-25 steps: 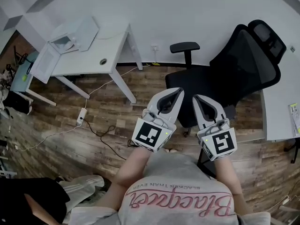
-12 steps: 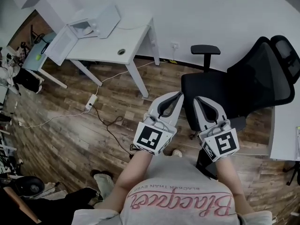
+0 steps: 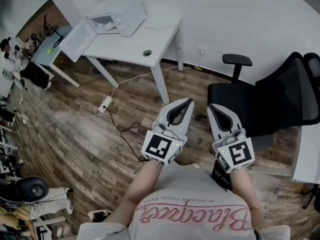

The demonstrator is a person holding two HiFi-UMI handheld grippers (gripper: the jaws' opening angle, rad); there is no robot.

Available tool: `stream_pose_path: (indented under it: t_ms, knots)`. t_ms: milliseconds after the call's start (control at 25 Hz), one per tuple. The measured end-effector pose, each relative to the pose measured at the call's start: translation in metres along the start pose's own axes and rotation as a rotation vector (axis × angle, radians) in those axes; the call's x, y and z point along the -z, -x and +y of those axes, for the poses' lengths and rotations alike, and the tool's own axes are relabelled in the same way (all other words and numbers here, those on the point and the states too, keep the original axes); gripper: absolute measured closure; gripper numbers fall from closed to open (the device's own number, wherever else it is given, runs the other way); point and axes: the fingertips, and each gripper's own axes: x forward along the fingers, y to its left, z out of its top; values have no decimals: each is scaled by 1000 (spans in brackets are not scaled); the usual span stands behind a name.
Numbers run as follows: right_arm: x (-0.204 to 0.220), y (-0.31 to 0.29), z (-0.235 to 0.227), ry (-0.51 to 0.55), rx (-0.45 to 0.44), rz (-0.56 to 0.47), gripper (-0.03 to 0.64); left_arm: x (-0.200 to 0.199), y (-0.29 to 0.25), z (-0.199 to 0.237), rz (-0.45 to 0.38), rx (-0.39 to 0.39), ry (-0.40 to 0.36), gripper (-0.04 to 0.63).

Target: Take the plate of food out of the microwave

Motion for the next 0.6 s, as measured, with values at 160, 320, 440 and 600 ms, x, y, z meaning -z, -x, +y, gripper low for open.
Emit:
stream_pose_path:
  t_ms: [160,320,440,600]
  knots:
    - [-3,-24,16,12,-37,-3,604,-1,10,27,-7,-34,-2,591]
    - [-4,-47,37,21,-87,-1,604,-4,25,53,-11,-77,-1,591]
    - [-3,-65,52,22,-126,0,604,-2,37,75,-8,-121,3,591]
    - [-4,-86,75,26,-175,1,604,0,57,103,1,-186,7,591]
